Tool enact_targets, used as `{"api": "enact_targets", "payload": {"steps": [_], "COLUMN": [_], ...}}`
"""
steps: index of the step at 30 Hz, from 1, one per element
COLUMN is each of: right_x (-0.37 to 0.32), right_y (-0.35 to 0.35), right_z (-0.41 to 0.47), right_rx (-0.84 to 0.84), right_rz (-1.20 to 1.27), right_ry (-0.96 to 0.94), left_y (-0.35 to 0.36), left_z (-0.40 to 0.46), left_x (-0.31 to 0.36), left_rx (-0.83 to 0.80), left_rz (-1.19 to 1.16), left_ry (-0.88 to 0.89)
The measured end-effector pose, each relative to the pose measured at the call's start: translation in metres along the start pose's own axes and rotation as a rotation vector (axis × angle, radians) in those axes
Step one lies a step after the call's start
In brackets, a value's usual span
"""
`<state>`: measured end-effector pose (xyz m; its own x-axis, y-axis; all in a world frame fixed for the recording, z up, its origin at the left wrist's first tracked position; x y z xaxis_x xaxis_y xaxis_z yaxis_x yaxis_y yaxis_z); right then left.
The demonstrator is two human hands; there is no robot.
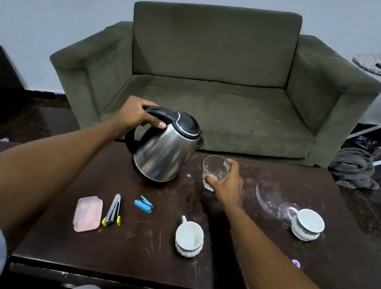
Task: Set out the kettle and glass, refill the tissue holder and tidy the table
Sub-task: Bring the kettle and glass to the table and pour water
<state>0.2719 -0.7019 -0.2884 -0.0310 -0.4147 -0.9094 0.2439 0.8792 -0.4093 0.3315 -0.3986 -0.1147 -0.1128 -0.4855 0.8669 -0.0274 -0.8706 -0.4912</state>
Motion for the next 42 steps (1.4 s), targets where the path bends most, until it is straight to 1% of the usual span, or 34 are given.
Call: {"api": "enact_targets", "payload": {"steps": [3,9,20,30,36,42], "right_x": [0.003,0.005,0.006,0.003,0.003,0.004], "right_y": [-0.002,-0.001,-0.001,-0.002,-0.001,0.001], "right_z": [-0.002,-0.002,-0.002,-0.001,-0.003,-0.004], "right_rx": [-0.016,-0.03,-0.066,-0.087,-0.08,-0.077], "right_rz": [0.034,0.067,0.126,0.101,0.117,0.116], "right_ry": [-0.022,0.015,0.065,0.074,0.069,0.073], "left_y": [0.01,0.032,0.066,0.074,0.068,0.068], "left_z": [0.005,0.013,0.02,0.02,0.02,0.018], "left_x": [0.014,0.037,0.065,0.083,0.095,0.111], "left_rx": [-0.062,-0.186,-0.275,-0.256,-0.217,-0.243], "left_rz": [0.091,0.236,0.394,0.527,0.608,0.652], "left_ry": [0.022,0.067,0.1,0.115,0.112,0.127]}}
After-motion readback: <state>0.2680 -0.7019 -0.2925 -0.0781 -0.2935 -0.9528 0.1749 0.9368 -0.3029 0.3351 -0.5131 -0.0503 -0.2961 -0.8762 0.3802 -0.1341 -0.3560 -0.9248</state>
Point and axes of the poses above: each hand's wrist, its own z-axis towards the middle knuckle, its own y-axis out of the palm, x = y × z, the point moved 9 cm from there along z, towards the middle knuckle, and after that the axes turned 3 degrees about -y, right-handed, at the moved point
